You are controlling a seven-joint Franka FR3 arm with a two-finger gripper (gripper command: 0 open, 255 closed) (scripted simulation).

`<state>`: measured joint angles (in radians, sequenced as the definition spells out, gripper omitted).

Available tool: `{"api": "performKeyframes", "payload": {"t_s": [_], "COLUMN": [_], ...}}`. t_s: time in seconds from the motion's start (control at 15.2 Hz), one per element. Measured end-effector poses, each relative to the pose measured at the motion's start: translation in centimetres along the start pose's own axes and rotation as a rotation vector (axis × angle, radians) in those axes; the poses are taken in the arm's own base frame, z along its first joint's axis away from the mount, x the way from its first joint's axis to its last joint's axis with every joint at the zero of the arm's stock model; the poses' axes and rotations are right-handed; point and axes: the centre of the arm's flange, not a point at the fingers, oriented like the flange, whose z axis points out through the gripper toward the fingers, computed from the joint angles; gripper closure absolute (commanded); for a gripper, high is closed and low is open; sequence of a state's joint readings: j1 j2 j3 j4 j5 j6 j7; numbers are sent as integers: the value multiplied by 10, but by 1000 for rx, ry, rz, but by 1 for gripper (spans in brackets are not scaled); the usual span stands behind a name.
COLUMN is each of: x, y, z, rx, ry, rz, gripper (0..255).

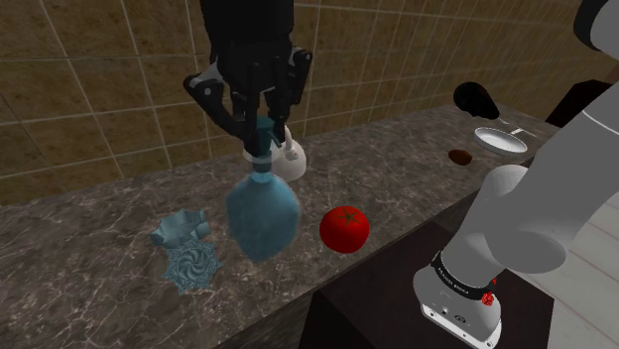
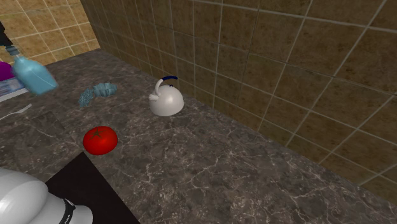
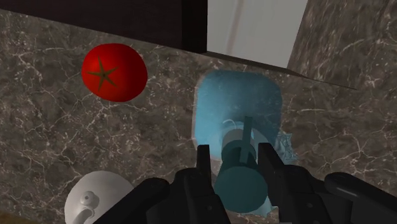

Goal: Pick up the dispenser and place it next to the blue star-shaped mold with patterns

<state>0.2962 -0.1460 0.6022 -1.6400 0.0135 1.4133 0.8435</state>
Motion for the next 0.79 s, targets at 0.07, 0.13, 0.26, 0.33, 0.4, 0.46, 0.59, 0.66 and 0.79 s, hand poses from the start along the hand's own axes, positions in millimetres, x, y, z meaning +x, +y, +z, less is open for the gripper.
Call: {"api": "performKeyframes", "payload": {"t_s": [0.07,0.13,0.26,0.33,0.4,0.46,0.59,0.66,0.79], "x": [1,1,1,2,1,1,2,2,3], "y": [-2,-3,-4,-4,-3,-5,-6,-8,-10], "z": [5,11,21,26,32,37,46,52,63], "rx": [0,0,0,0,0,0,0,0,0], "ry": [0,0,0,0,0,0,0,0,0], "rz": [0,0,0,0,0,0,0,0,0], "gripper": [255,255,255,255,255,255,255,255,255]}}
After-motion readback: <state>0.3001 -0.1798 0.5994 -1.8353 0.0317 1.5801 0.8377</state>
